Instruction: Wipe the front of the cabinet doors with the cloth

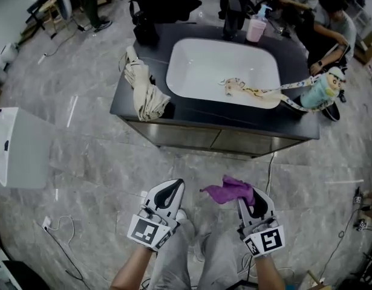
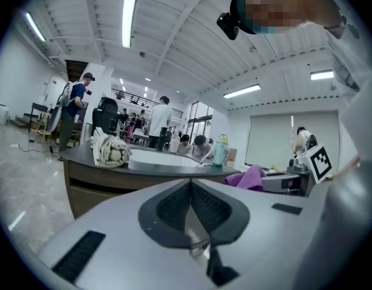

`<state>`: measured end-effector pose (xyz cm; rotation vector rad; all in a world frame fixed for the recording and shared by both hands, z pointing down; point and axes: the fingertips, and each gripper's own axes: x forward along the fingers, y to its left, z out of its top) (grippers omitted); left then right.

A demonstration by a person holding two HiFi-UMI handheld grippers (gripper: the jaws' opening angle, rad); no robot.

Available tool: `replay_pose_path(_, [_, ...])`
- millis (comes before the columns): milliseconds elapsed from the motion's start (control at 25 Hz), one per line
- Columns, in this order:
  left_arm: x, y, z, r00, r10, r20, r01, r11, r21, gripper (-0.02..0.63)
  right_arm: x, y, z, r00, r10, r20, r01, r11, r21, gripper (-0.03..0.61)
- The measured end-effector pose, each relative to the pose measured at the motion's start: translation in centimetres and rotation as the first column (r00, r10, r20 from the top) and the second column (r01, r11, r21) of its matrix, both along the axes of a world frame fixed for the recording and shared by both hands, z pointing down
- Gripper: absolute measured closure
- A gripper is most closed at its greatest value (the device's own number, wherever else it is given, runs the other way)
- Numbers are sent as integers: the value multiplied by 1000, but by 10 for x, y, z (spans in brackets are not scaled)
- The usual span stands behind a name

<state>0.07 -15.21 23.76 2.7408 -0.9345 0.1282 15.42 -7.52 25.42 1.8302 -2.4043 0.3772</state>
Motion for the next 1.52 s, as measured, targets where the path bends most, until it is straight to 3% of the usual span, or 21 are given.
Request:
replay_pose_path(280, [-39, 71, -139, 999, -37, 15, 38, 999, -24, 607, -29, 62, -143, 999, -43, -11, 43, 999, -4, 440])
replay_pose_path(480, [-54, 123, -202, 998, -60, 4, 60, 997, -41, 607, -29, 109, -231, 999, -34, -31, 36, 997, 67, 440])
replay_pose_path(720, [-57, 188, -281, 1000, -10, -28, 11, 999, 44, 607, -48, 173, -302, 1000, 0, -12, 2, 988, 152, 442])
replay_pose_path(1000, [-97, 229, -293, 997, 55, -60, -53, 998, 37, 607, -100, 229, -336, 992, 106, -72, -91, 978, 185, 442])
replay_pose_path(1240, [-189, 248, -308, 994, 97, -47, -92, 992, 88, 607, -177, 258, -332, 978, 206, -44, -198, 969, 150, 442])
replay_pose_path(1520, [-276, 260, -270, 997, 76, -28, -75, 997, 21, 607, -254, 281, -319, 963, 261, -72, -250, 959, 134, 442])
